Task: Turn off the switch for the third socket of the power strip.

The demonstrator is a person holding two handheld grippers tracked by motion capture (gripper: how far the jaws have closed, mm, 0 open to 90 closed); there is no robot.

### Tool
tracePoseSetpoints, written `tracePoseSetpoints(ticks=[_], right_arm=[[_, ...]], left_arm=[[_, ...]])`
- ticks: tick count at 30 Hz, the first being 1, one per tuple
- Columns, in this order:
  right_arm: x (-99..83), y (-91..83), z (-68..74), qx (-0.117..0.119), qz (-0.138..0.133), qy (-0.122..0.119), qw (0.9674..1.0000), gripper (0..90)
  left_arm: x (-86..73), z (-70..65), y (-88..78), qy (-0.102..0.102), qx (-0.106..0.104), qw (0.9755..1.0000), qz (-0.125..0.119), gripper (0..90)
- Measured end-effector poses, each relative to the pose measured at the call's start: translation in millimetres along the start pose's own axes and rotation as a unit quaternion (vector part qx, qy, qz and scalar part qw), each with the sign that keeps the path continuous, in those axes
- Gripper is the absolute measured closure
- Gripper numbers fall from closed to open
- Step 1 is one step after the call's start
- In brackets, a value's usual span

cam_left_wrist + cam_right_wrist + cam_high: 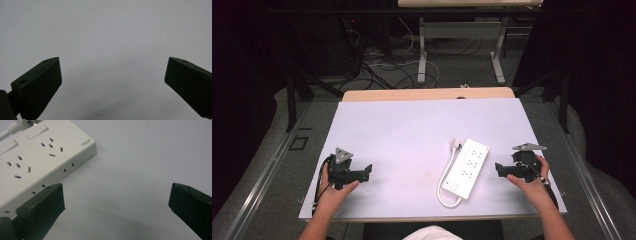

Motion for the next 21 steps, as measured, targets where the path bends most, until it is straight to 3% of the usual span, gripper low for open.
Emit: tracePoseSetpoints(ticks=[8, 13, 16, 21], right_arm=[[3.4, -5.4, 6.7, 0.003, -0.01, -0.02, 0.9997, 4.9], [6.0, -5.9, 10.5, 0.0, -0.016, -0.039, 0.9991, 7.8], [7.4, -7.4, 12.0, -0.001, -0.015, -0.042, 0.999, 15.4], [10.1, -7.8, 15.0, 0.007, -0.023, -0.055, 0.9982, 15.8]], left_arm=[[-0.3, 0.7, -1.3, -0.014, -0.002, 0.9999, -0.006, 3.1], [-0.6, 1.7, -2.8, -0.01, 0.0, 0.9999, -0.009, 4.1], [-0.9, 0.8, -3.4, -0.011, 0.003, 0.9999, -0.012, 4.7], [-0.2, 1.2, -4.0, -0.006, 0.004, 0.9999, -0.012, 4.8]])
Point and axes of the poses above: each handheld gripper's, and its own axes: y roughly forward along the jaws, x roughly out of its top, z roughly to its left, the point moved 3 cm from there along y, roughly forward along the jaws, and after that the axes turned 9 degrees about -y, right-handed, at the moved point
